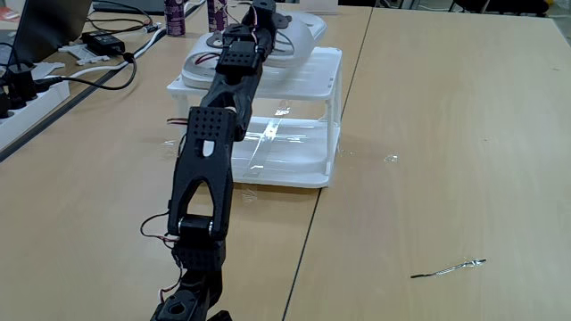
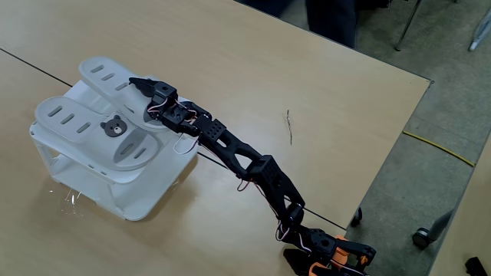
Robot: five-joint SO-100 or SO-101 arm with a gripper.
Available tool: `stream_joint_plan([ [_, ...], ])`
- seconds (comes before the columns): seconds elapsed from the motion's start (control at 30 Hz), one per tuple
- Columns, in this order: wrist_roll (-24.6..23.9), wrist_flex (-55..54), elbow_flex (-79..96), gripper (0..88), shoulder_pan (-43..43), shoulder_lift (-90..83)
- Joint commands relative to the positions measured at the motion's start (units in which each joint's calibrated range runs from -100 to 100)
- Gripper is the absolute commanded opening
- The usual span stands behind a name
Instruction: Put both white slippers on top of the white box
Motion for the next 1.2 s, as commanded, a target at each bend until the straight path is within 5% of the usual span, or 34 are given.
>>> stream_joint_plan([
  [0.0,0.42,-0.7,-9.37,0.8,0.47,0.4],
  [1.17,0.42,-0.61,-9.74,0.8,-2.0,9.74],
])
